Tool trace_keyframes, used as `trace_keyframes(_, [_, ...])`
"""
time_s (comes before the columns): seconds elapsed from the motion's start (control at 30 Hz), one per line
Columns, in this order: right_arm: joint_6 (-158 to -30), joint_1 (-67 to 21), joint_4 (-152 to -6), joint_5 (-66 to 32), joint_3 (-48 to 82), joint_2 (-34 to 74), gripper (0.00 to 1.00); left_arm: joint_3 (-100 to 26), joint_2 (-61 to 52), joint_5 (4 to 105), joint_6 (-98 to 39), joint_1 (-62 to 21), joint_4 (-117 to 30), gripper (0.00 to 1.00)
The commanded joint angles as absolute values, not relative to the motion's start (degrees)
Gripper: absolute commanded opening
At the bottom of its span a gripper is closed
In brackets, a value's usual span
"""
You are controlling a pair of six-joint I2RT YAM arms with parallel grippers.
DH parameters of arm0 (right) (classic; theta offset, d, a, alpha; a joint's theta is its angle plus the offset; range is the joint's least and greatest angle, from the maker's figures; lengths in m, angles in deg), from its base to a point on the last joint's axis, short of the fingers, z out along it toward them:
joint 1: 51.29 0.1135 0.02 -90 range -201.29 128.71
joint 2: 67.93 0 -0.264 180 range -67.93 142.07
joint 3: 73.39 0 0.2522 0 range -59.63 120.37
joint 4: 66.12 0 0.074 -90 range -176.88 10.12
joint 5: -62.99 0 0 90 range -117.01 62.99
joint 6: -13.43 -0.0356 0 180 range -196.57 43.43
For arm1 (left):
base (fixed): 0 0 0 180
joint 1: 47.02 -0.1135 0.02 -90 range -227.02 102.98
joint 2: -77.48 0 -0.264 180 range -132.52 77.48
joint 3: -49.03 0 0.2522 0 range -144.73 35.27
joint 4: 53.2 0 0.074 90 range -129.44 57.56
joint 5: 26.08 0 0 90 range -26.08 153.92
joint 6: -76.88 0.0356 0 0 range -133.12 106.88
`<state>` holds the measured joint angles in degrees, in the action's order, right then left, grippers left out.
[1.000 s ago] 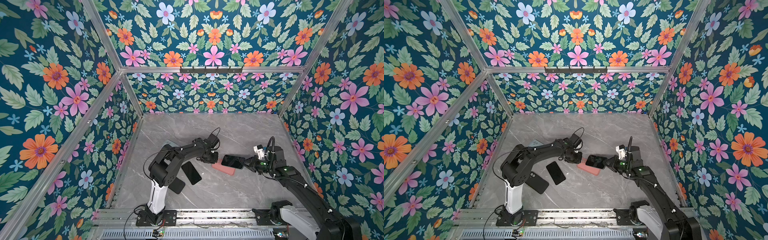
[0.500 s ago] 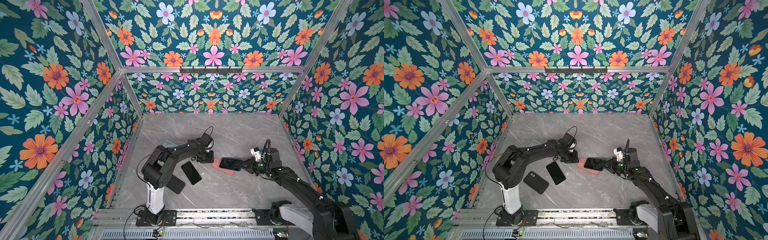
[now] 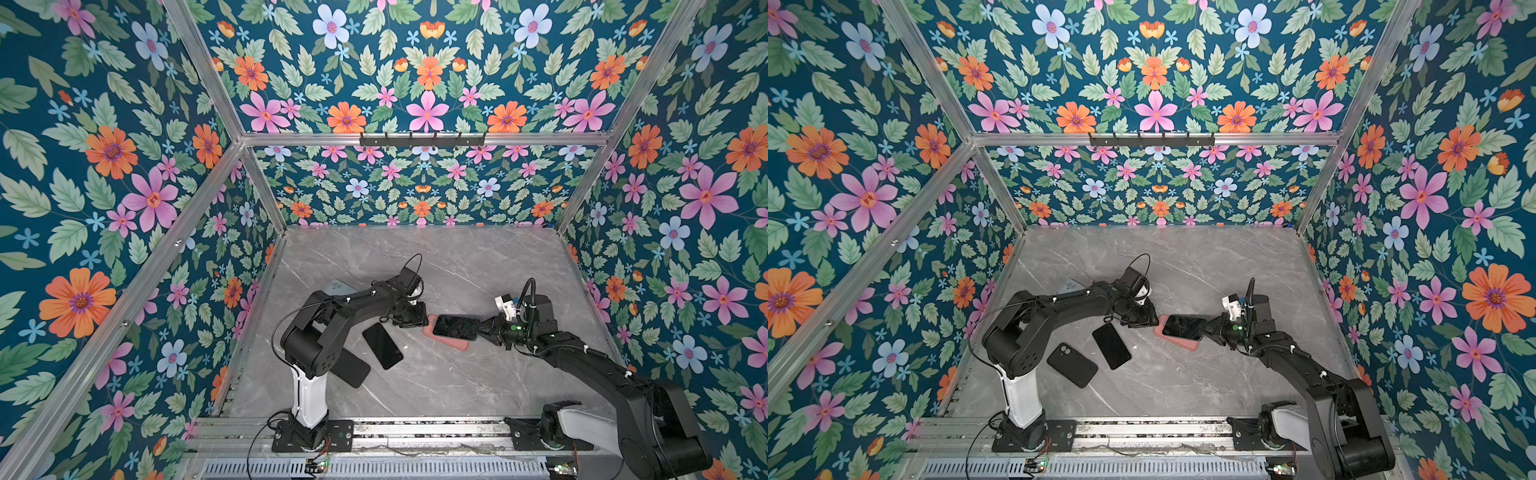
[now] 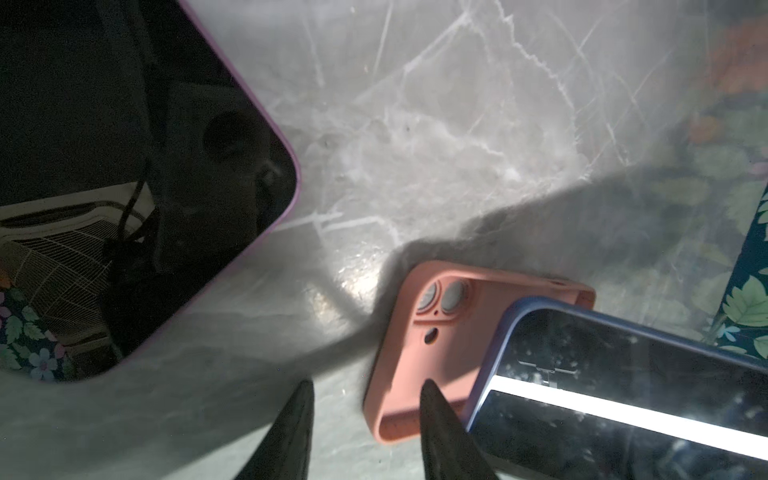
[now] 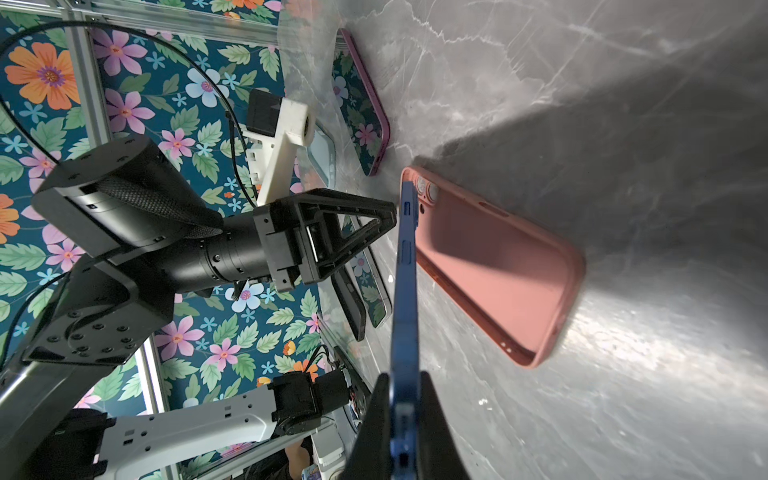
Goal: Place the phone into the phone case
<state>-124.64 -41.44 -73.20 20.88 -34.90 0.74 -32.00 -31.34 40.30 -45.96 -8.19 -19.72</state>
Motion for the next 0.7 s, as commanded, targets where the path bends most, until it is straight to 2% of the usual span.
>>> trace_keyframes(0.0, [-125.3, -41.1, -68.3, 22.6, -35.1, 1.9, 0.00, -31.2, -30.8, 38.9, -46.8, -8.8, -21.7, 0.45])
trace_keyframes(0.3, [-124.9, -40.8, -65.9, 23.3, -35.4, 6.2, 0.00, -31.4, -31.5, 37.9, -47.0, -8.8, -22.1, 0.44])
trace_keyframes(0.67, [-122.5, -40.8, -70.2, 20.3, -34.3, 9.2, 0.00, -31.1, -31.9, 36.8, -47.7, -8.8, -23.5, 0.44])
